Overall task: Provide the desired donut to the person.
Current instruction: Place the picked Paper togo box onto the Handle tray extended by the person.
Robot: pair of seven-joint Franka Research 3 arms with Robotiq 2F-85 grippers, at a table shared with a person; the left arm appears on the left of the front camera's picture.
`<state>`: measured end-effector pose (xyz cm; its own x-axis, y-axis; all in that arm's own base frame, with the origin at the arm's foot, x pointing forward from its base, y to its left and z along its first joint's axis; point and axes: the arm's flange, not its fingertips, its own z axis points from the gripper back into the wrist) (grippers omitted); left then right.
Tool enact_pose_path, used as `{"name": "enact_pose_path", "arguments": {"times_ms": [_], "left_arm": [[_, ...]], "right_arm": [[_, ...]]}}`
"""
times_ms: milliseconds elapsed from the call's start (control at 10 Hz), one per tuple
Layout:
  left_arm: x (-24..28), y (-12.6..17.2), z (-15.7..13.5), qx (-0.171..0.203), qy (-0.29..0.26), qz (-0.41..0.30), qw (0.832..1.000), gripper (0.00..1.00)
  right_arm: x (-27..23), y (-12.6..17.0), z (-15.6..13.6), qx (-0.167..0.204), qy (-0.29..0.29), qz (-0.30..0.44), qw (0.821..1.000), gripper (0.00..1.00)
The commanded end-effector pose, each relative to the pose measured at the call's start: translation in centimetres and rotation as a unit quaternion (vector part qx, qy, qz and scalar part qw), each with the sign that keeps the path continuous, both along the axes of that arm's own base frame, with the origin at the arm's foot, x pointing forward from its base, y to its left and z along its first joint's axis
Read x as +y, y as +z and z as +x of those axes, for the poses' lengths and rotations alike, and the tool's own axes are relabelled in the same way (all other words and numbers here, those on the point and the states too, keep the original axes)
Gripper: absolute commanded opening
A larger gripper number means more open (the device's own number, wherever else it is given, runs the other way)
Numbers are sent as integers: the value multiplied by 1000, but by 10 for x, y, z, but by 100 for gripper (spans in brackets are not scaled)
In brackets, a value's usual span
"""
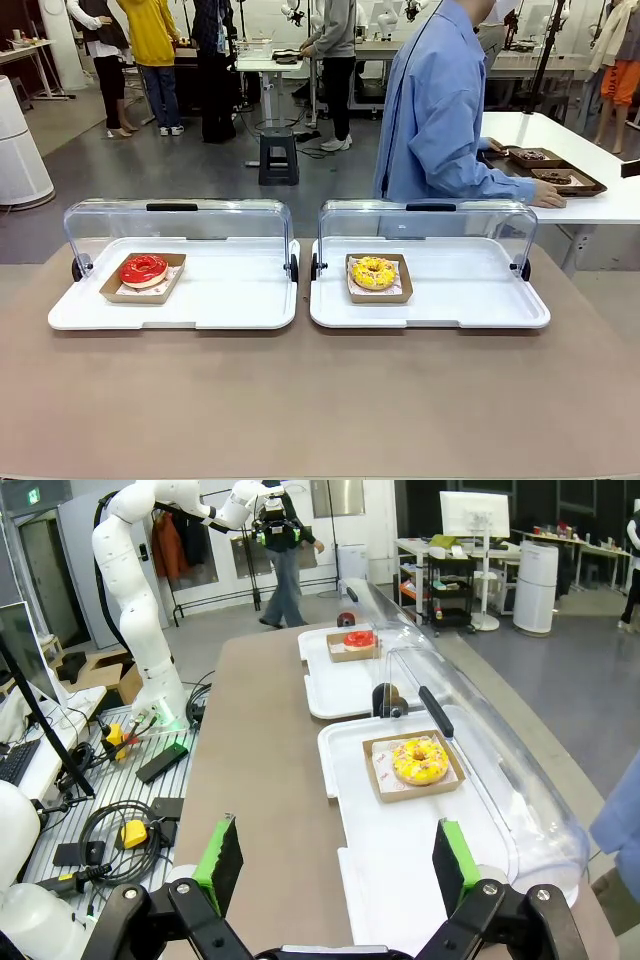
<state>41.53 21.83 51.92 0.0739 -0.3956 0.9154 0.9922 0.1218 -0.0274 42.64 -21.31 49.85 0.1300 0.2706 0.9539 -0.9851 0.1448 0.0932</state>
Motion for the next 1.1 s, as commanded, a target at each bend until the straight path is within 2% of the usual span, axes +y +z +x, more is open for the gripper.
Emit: {"name": "enact_pose_path", "arguments": {"times_ms": [0, 1000], "left_arm": [[1, 0, -1, -1, 1, -1, 1000, 100], [1, 0, -1, -1, 1, -1, 1000, 100]], "right_arm": [[1, 1, 0, -2, 1, 1, 1000, 100], [1, 1, 0, -2, 1, 1, 1000, 100]]}}
